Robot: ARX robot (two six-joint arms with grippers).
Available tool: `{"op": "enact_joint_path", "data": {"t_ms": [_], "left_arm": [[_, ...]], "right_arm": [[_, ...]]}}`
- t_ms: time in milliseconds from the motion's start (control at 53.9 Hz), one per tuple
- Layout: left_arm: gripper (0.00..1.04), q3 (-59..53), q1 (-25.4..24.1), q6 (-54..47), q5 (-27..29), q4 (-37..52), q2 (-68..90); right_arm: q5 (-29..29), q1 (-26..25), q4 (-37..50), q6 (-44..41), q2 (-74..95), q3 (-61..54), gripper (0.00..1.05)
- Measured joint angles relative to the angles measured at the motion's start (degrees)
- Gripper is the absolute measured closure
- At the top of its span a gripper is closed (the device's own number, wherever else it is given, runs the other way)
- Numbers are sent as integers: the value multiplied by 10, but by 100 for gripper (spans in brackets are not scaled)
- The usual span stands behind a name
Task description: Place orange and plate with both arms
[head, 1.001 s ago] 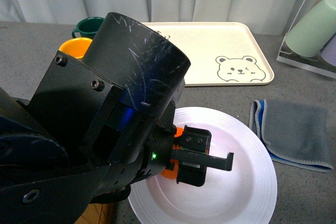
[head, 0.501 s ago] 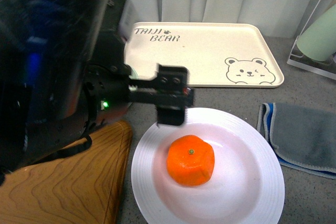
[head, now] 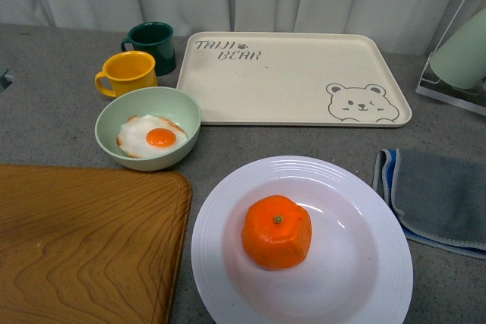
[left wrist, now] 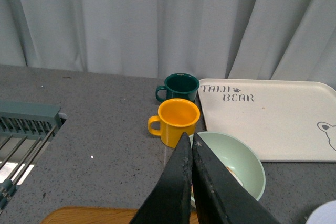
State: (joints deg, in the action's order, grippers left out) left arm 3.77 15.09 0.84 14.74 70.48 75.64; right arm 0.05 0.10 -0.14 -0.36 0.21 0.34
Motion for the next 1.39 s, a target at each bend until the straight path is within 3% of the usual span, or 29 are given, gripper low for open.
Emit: {"op": "enact_joint_path", "data": {"t_ms": [260,464,556,649,946,1391], "left_arm": [[101,-28,-54,-4,-53,-131,-166],[101,-27,-89,-4,-89,-307,-346],[101,-28,-125,-4,-137,-345,-386],[101,-28,-148,-4,-142,-378,-423],[101,-28,-150,-4,-146,-485,-538],[101,-28,-150,-4,-146,-574,-628]], "right_arm": [[0,0,0,0,0,0,9],[0,0,0,0,0,0,9],[0,0,0,0,0,0,9],[0,0,0,0,0,0,9],[0,0,0,0,0,0,9],[0,0,0,0,0,0,9]]}}
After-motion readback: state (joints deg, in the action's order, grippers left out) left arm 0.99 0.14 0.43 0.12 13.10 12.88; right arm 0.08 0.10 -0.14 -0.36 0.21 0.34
